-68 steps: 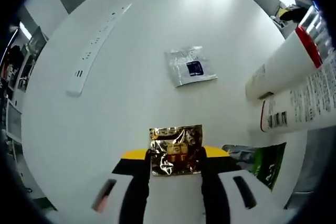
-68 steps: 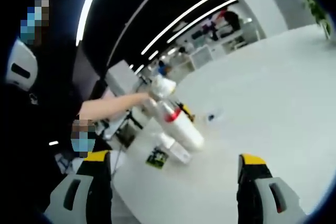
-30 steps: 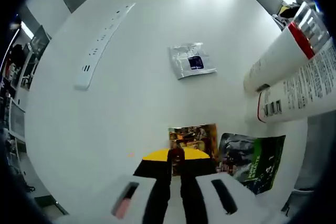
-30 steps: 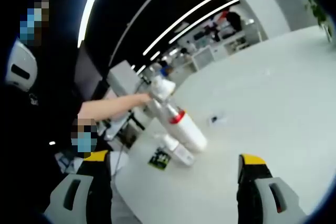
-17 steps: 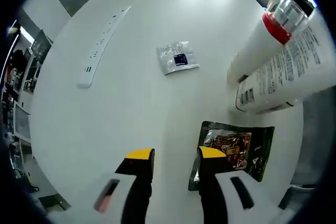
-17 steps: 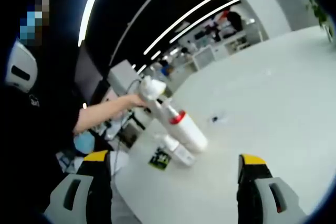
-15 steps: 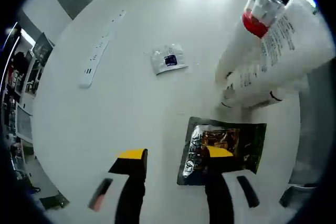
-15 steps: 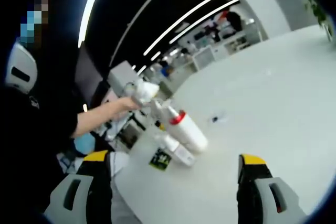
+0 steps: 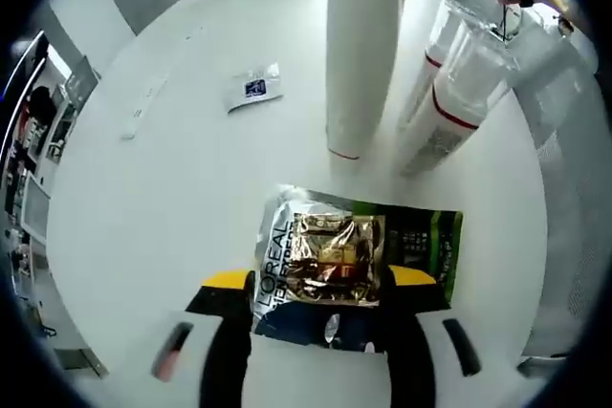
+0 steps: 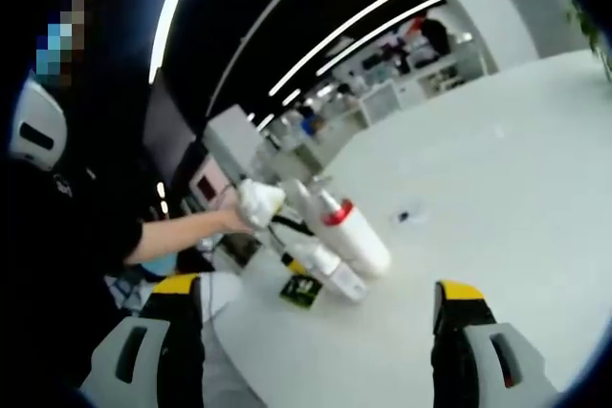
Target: Arrange the skincare products in the storage area until every visible bottle or jar stands upright without overlapping.
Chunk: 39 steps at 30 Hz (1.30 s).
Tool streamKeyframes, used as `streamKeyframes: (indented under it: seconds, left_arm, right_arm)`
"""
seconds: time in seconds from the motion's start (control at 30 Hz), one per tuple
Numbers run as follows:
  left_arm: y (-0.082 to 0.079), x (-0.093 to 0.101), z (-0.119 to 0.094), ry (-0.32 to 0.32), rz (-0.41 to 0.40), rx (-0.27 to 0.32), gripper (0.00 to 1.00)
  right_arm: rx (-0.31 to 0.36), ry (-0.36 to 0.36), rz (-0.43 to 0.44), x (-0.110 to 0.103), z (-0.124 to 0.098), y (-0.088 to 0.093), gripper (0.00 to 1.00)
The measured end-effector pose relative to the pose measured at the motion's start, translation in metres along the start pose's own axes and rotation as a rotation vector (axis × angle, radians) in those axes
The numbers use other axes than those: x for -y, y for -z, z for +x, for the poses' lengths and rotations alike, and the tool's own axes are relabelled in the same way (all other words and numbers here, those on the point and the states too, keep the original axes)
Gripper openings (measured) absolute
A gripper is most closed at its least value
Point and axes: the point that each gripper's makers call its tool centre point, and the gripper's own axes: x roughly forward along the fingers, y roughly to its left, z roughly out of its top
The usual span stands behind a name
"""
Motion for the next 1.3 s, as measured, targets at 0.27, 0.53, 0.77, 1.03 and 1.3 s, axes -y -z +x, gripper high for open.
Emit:
streamKeyframes:
  seconds: [0.27, 0.53, 0.77, 1.03, 1.3]
  left_arm:
    - [0.001, 0.004, 0.004, 0.032, -0.058, 0.039, 0.55]
    - [-0.001, 0.0, 0.004, 0.031, -0.092, 0.077, 0.48]
    - [-0.004, 0.001, 0.003, 0.018, -0.069, 0.087, 0.44]
    - [-0.007, 0.003, 0.0, -0.034, -0.036, 0.097, 0.41]
    - [-0.008, 0.005, -0.003, -0.06, -0.058, 0.124, 0.39]
  right_arm:
    - [0.001, 0.007, 0.007, 0.001, -0.001, 0.002, 0.99]
    - [-0.006, 0.001, 0.006, -0.001, 0.002, 0.004, 0.99]
    - [-0.005, 0.008, 0.009, 0.0, -0.001, 0.004, 0.99]
    - [-0.008, 0.005, 0.006, -0.002, -0.001, 0.003, 0.99]
    - [-0.014, -0.001, 0.002, -0.005, 0.0, 0.003, 0.99]
